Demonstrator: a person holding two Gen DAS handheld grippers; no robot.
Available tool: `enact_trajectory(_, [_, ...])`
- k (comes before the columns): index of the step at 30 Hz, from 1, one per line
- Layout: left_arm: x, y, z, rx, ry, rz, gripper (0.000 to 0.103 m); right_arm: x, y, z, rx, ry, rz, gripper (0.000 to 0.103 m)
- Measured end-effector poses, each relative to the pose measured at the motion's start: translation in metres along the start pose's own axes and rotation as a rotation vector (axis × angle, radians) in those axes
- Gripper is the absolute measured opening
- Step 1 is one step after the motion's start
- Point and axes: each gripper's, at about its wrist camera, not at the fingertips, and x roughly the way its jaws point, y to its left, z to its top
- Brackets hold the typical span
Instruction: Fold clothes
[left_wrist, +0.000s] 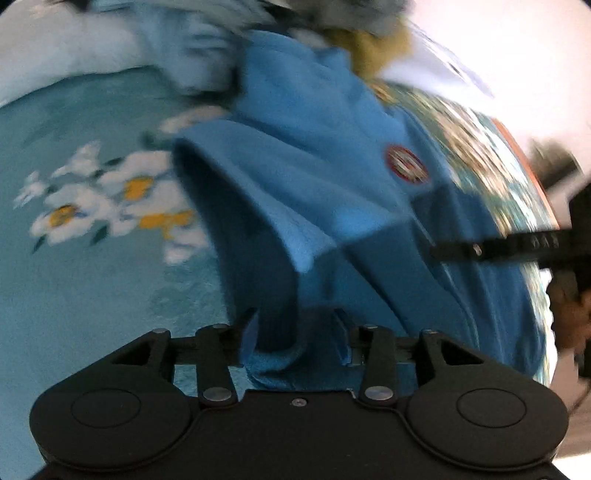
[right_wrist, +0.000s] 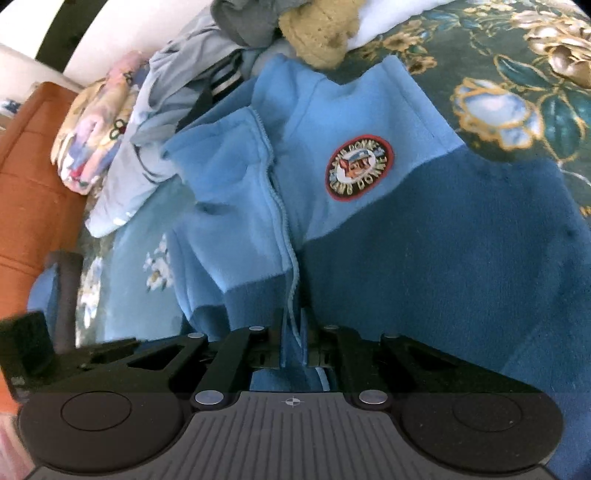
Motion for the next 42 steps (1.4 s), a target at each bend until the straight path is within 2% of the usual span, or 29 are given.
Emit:
enact_trajectory(2, [0.001,-0.003,0.000,0.051,0.036,-0.031,0.049,-0.007,-0.001,-0.005,0.000,-0.009,-0.014,0.007])
enact_trajectory(5, [0.001,-0.002,-0.004,0.069,0.084,-0.127,0.046,-0.011,0.000,-0.011,0.038,-0.033,-0.026,0.009])
enact_trajectory(6, [-0.001,0.001,-0.005,0.052,0.083,-0.160,0.038,-0.013,0.000,-0.013,0.054,-0.040,-0.026,0.009])
enact_trajectory(7, [-0.003,0.005,-0.005,0.034,0.079,-0.185,0.024,-0.015,0.000,-0.015,0.068,-0.048,-0.024,0.009])
enact_trajectory(8, [-0.006,0.010,-0.007,0.026,0.077,-0.182,0.019,-0.018,0.000,-0.017,0.077,-0.054,-0.021,0.011])
enact_trajectory(10, [-0.011,0.020,-0.013,0.021,0.074,-0.140,0.004,-0.022,0.002,-0.021,0.076,-0.060,-0.019,0.016])
enact_trajectory(13, [-0.019,0.036,-0.023,0.015,0.070,-0.077,0.008,-0.028,0.005,-0.027,0.070,-0.070,-0.025,0.017])
enact_trajectory(15, [-0.024,0.044,-0.027,-0.033,0.048,-0.038,0.005,-0.033,0.006,-0.032,0.078,-0.080,-0.030,0.019])
enact_trajectory(18, [-0.038,0.045,-0.030,-0.089,-0.040,-0.058,0.007,-0.043,0.004,-0.040,0.109,-0.099,-0.031,0.021])
enact_trajectory(20, [-0.045,0.034,-0.030,-0.057,-0.101,-0.052,0.012,-0.048,0.003,-0.048,0.117,-0.097,-0.032,0.024])
enact_trajectory(22, [-0.045,0.019,-0.023,0.028,-0.123,-0.030,0.016,-0.052,0.002,-0.057,0.121,-0.094,-0.040,0.025])
enact_trajectory(24, [-0.037,0.004,-0.013,0.118,-0.110,0.000,0.021,-0.055,0.001,-0.065,0.132,-0.094,-0.045,0.025])
enact_trajectory(26, [-0.025,-0.008,-0.007,0.187,-0.050,0.027,0.021,-0.057,-0.001,-0.074,0.159,-0.095,-0.041,0.025])
enact_trajectory(29, [-0.008,-0.016,-0.001,0.230,0.024,0.011,0.022,-0.057,-0.004,-0.084,0.195,-0.097,-0.037,0.025])
enact_trajectory(30, [-0.003,-0.017,0.000,0.223,0.040,0.007,0.027,-0.057,-0.005,-0.086,0.201,-0.099,-0.034,0.025])
enact_trajectory(32, [0.012,-0.016,0.001,0.177,0.071,0.018,0.032,-0.058,-0.006,-0.091,0.212,-0.102,-0.029,0.026])
enact_trajectory(35, [0.016,-0.006,0.000,0.097,0.056,-0.017,0.034,-0.062,-0.009,-0.096,0.235,-0.112,-0.033,0.027])
enact_trajectory(39, [0.015,0.021,0.000,-0.126,0.055,-0.177,0.031,-0.068,-0.018,-0.100,0.277,-0.140,-0.023,0.027])
enact_trajectory(41, [0.017,0.038,-0.004,-0.265,0.046,-0.203,0.021,-0.069,-0.024,-0.104,0.303,-0.152,-0.024,0.028])
enact_trajectory(42, [0.018,0.046,-0.006,-0.335,0.041,-0.209,0.011,-0.070,-0.026,-0.105,0.312,-0.154,-0.026,0.028])
